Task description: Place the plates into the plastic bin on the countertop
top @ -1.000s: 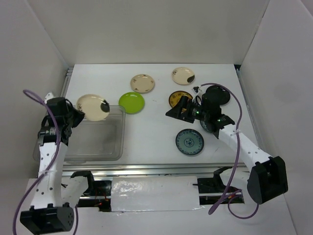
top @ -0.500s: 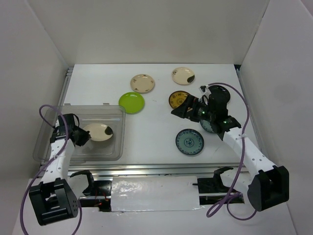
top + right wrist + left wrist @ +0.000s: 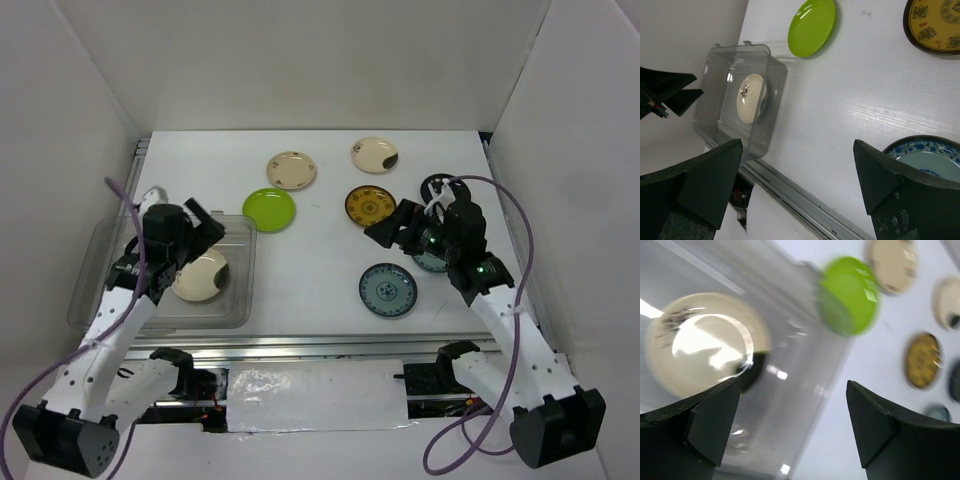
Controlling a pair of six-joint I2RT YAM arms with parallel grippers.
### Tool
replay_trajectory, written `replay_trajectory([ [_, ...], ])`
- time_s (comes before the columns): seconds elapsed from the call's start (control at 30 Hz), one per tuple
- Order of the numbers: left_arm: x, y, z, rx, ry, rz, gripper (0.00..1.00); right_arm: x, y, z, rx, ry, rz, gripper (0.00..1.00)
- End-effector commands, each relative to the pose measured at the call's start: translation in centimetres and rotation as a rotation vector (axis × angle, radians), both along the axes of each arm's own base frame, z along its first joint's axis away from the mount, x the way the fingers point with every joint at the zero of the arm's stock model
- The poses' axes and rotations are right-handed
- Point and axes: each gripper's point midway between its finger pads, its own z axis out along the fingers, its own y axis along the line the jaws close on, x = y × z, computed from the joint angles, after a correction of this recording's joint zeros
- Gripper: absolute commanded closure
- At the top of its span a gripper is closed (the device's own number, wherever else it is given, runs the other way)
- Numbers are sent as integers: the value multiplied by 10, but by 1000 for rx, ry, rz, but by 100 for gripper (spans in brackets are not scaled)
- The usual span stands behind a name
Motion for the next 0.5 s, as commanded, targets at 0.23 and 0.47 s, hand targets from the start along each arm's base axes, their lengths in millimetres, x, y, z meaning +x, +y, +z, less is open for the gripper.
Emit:
replay_trajectory([
  [0.23, 100, -245, 50, -116, -175, -761, 1, -23, -36, 53, 9, -153, -146, 0],
  [0.47, 171, -313, -25, -292, -76, -830, 1, -50, -33, 69, 66, -191, -78, 0],
])
